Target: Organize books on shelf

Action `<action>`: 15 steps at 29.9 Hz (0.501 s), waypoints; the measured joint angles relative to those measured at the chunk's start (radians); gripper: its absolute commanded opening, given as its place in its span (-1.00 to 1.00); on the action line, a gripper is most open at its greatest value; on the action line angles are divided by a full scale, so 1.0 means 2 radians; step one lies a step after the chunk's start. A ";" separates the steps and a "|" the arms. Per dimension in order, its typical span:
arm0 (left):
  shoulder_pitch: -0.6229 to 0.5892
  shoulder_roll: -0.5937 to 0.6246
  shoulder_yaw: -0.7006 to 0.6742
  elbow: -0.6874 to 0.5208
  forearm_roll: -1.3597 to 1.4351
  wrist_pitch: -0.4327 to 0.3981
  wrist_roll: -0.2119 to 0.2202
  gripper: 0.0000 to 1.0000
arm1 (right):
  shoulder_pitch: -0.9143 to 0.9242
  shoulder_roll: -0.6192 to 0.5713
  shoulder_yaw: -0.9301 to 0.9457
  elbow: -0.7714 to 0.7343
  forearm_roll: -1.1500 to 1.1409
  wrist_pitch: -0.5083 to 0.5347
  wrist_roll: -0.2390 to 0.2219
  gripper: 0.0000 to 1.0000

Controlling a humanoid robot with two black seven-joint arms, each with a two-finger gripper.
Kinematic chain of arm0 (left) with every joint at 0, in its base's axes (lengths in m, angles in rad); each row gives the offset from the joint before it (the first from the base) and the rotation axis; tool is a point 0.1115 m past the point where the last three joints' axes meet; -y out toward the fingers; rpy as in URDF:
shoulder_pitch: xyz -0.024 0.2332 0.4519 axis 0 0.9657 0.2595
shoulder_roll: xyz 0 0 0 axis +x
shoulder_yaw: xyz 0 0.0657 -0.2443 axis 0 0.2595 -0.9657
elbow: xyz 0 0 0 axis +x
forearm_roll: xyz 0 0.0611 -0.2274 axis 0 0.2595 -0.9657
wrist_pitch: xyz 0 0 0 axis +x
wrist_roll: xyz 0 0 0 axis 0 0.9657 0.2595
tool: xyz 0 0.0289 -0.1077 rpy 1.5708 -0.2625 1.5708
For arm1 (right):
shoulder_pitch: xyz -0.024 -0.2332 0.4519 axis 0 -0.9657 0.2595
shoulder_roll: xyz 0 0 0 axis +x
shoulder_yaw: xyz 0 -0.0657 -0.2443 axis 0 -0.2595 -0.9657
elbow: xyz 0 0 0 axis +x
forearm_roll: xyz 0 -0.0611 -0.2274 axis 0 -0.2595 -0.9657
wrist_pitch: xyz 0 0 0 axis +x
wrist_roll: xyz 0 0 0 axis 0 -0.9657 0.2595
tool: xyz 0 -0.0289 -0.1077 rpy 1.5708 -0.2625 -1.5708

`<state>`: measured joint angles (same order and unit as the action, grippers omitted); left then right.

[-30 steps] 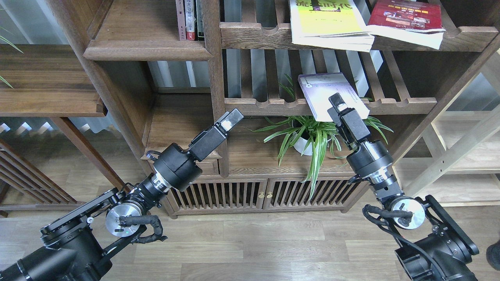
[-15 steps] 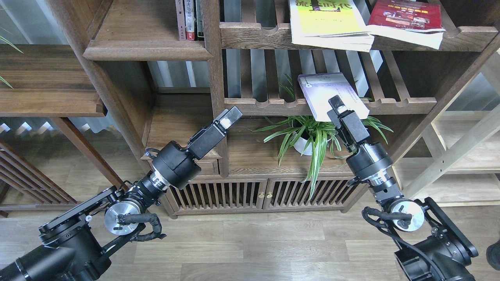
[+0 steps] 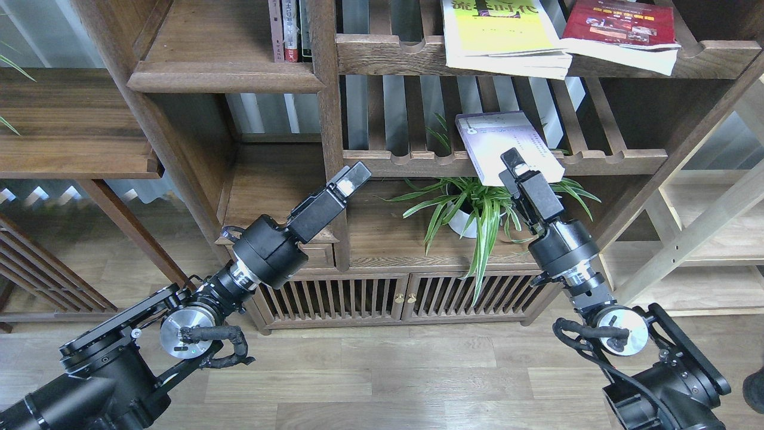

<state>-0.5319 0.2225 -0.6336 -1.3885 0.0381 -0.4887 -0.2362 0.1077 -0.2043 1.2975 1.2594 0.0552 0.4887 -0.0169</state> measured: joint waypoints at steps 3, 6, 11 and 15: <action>0.000 0.000 -0.001 -0.001 0.000 0.000 0.000 0.99 | -0.002 0.000 0.000 0.000 0.000 0.000 0.000 1.00; 0.000 0.000 -0.006 -0.001 0.000 0.000 0.000 0.99 | -0.007 0.001 0.000 0.000 0.000 0.000 0.000 0.96; 0.001 -0.001 -0.010 -0.001 0.000 0.000 0.000 0.99 | -0.008 0.001 -0.001 0.000 0.002 0.000 0.000 0.98; 0.001 -0.001 -0.011 -0.001 -0.001 0.000 0.000 0.99 | -0.018 0.001 -0.001 0.000 0.007 0.000 0.001 0.99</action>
<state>-0.5299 0.2198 -0.6558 -1.3896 0.0368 -0.4887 -0.2362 0.0727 -0.2028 1.2963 1.2588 0.0683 0.4887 -0.0141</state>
